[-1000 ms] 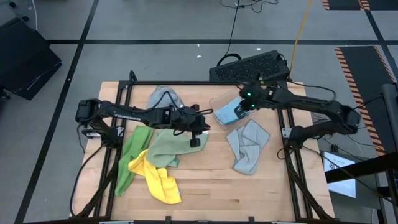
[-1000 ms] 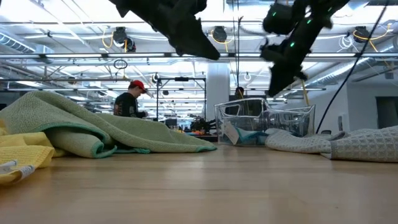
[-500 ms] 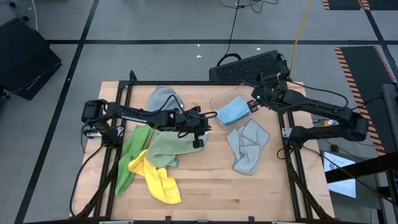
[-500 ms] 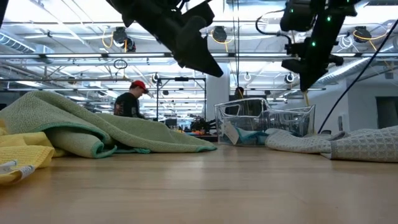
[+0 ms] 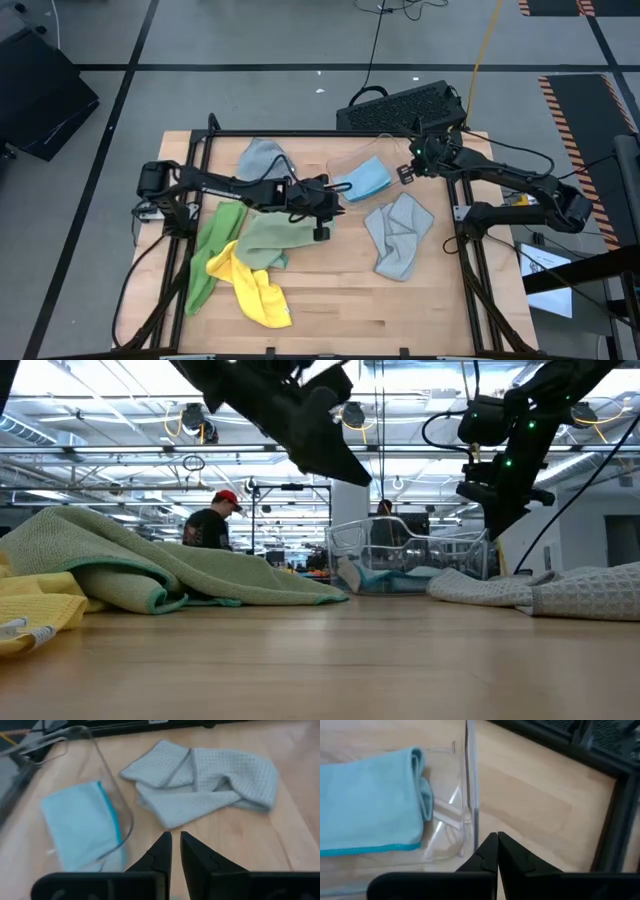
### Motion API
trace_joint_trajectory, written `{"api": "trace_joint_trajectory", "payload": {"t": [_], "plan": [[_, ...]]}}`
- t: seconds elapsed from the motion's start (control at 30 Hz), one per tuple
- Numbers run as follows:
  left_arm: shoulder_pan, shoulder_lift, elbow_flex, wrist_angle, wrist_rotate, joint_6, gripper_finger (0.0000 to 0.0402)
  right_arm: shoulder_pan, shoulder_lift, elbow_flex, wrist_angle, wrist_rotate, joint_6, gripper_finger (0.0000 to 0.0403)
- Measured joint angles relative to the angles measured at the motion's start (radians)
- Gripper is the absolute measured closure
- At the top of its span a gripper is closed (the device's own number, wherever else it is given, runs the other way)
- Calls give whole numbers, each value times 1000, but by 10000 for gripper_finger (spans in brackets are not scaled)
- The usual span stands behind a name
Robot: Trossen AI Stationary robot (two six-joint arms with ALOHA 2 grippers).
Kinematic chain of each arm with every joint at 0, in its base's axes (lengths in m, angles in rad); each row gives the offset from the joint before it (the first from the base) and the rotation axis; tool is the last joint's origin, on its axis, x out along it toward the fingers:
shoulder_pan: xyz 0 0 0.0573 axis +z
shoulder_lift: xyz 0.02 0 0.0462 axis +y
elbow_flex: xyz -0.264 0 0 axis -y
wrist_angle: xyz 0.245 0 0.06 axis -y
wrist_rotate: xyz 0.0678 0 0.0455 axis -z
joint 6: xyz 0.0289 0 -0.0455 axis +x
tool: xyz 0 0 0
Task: Fold microfiber towels
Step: Adjust the transparent bin
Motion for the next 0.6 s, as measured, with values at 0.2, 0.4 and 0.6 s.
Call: {"api": "trace_joint_trajectory", "payload": {"t": [0.2,0.4,0.6], "plan": [[27,102,24,93,82,-72,360,41,-2,0,-8,-57,38,403],[80,146,56,-12,63,-138,360,114,-2,0,-8,-72,77,403],[125,145,56,-50,-3,-239,360,180,-2,0,-16,-73,101,403]]}}
